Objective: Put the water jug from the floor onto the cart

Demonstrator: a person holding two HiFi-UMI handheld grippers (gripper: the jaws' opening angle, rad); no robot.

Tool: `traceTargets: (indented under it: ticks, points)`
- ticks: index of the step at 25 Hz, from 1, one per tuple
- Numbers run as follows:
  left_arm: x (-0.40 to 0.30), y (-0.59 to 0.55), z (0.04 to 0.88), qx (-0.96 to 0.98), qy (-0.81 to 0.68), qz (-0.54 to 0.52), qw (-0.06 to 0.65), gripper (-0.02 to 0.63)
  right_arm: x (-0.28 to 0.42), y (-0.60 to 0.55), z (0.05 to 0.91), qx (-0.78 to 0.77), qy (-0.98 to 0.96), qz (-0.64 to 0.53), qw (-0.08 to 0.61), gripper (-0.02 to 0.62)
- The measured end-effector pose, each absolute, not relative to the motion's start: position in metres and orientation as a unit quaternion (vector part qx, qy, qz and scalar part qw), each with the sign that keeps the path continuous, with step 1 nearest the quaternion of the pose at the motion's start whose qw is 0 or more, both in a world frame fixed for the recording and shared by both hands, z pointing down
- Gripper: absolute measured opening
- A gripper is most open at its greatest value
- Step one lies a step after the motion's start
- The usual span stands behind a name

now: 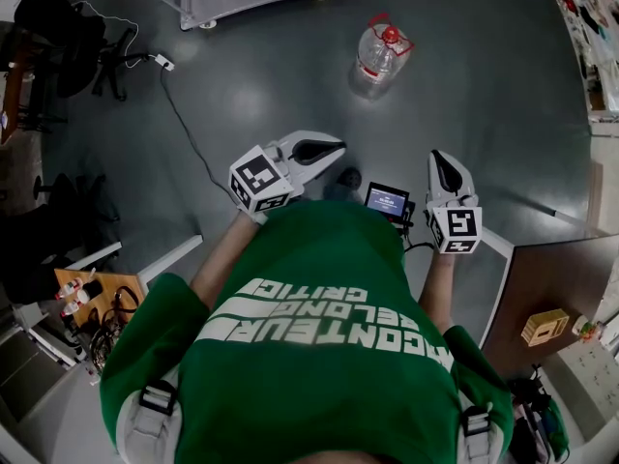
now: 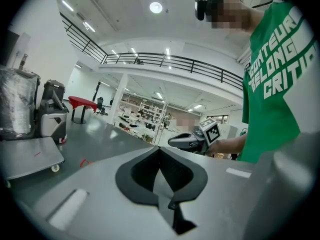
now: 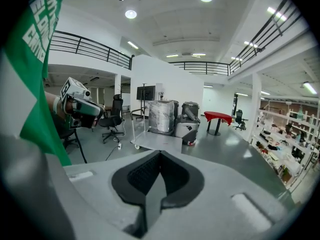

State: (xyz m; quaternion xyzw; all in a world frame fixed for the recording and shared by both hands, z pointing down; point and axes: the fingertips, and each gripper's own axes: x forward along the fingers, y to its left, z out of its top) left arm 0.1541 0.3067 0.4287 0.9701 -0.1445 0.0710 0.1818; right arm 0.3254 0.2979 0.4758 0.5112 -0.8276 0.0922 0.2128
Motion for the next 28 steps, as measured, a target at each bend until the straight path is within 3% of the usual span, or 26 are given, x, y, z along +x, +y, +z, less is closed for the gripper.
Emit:
traceTargets:
  ticks: [15,28]
  points:
    - [0.192,0.295,0.433,0.967,-0.156,0.075,0.188,0.009,0.373,0.290,0.491,0.511,-0.829,0.111,0.198,-0.008]
    - [0.194,0.266,0.440,0.963,-0.170,0.063,0.199,0.009,0.373,0.264,0.495,0.497,-0.833,0.124,0.209,-0.008]
